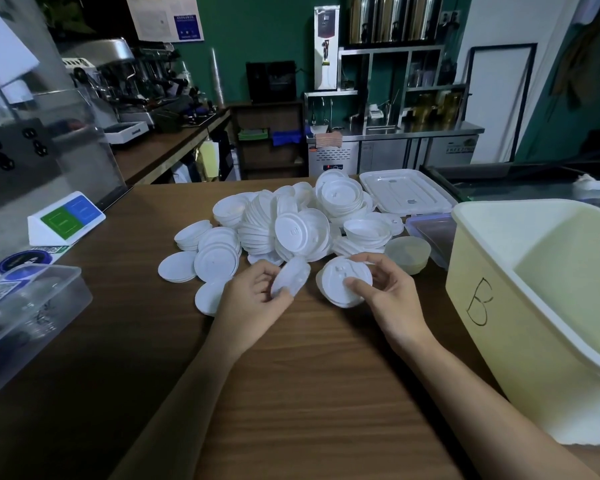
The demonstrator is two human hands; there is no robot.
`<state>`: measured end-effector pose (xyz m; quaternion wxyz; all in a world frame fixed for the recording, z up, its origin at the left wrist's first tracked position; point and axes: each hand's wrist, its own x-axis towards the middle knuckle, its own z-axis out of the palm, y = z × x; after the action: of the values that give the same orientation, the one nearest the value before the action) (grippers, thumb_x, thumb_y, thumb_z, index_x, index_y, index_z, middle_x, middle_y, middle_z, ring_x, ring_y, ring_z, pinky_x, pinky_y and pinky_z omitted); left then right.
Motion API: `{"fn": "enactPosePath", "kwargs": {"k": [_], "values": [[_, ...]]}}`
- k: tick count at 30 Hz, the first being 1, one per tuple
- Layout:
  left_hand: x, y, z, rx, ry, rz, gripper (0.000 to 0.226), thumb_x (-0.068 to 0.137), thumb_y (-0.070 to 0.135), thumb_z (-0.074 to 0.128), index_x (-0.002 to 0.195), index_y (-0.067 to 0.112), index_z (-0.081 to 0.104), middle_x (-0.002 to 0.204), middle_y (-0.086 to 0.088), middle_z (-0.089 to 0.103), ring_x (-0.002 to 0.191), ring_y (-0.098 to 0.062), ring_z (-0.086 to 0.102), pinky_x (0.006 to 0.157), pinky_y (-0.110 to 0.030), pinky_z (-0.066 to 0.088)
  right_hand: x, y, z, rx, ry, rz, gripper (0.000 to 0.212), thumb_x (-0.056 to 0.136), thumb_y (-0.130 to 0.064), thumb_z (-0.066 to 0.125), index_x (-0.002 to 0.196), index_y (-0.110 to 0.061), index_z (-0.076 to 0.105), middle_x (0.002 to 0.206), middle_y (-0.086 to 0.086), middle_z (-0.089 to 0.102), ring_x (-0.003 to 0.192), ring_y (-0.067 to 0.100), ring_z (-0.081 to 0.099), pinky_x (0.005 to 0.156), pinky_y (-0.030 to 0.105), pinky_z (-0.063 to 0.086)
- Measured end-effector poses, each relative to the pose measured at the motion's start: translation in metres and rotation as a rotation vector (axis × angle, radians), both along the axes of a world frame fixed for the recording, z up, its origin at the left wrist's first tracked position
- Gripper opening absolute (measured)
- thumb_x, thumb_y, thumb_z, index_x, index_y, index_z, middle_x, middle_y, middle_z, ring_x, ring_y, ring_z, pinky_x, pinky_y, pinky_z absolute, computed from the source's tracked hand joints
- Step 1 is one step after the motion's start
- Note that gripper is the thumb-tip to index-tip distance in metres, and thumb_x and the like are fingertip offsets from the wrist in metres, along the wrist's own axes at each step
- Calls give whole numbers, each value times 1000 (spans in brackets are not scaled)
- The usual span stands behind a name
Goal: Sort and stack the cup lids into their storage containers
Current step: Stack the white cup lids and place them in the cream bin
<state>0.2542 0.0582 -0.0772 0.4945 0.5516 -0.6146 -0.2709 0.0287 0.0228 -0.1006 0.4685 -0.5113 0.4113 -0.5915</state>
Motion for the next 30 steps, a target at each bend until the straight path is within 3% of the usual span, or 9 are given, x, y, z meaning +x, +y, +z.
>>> {"fn": "enactPosePath", "kwargs": {"k": [2,6,9,12,15,17,21,25,30], "values": [[-2,0,3,23,156,-14,21,87,-6,70,98,11,67,91,5,78,88,-11,76,76,-22,60,0,1,0,-13,8,-16,28,90,8,74,112,-9,72,109,4,79,102,17,73,90,32,57],[-6,0,5,96,457,-114,27,93,-14,62,112,5,66,104,-6,79,98,-25,77,80,-38,64,2,2,2,-24,44,9,25,93,7,71,110,-11,73,88,-21,74,89,1,67,83,19,49],[-13,-1,1,154,526,-158,31,96,-10,63,122,7,66,114,-8,76,106,-25,75,84,-41,64,5,4,4,-9,17,56,27,94,6,70,107,-17,75,94,-17,73,94,7,65,86,24,48],[-19,-4,-7,141,496,-115,23,95,2,71,116,12,72,106,-3,78,106,-21,75,85,-37,64,7,5,6,29,-53,88,24,97,0,69,105,-21,77,98,-4,73,92,11,64,82,30,48],[-22,-4,-10,103,381,-76,16,93,10,76,107,19,77,97,2,80,93,-16,77,78,-26,62,9,6,8,64,-93,114,12,89,-23,82,99,-30,80,103,2,74,95,14,65,80,31,47],[-23,-6,-12,95,320,-74,20,91,10,79,107,22,78,93,-3,80,86,-17,76,77,-30,62,10,8,8,67,-95,124,24,81,-35,88,102,-29,80,103,0,76,98,16,66,83,31,49],[-24,-8,-17,80,237,-65,33,88,18,84,119,23,77,91,-5,78,86,-17,75,86,-39,61,9,7,8,38,-78,122,29,87,-15,83,114,-15,73,102,3,79,102,17,70,96,40,55],[-27,-6,-9,74,312,-106,25,95,19,76,119,23,75,110,10,79,109,-7,73,95,-26,58,10,7,10,48,-105,168,35,93,-3,77,125,-15,68,97,16,73,94,22,70,91,40,54],[-26,-8,-11,50,310,-114,18,95,12,75,110,21,77,104,6,81,106,-13,75,88,-21,57,10,8,7,23,-53,189,34,93,-1,77,120,-21,72,101,10,76,97,24,70,94,47,54]]}}
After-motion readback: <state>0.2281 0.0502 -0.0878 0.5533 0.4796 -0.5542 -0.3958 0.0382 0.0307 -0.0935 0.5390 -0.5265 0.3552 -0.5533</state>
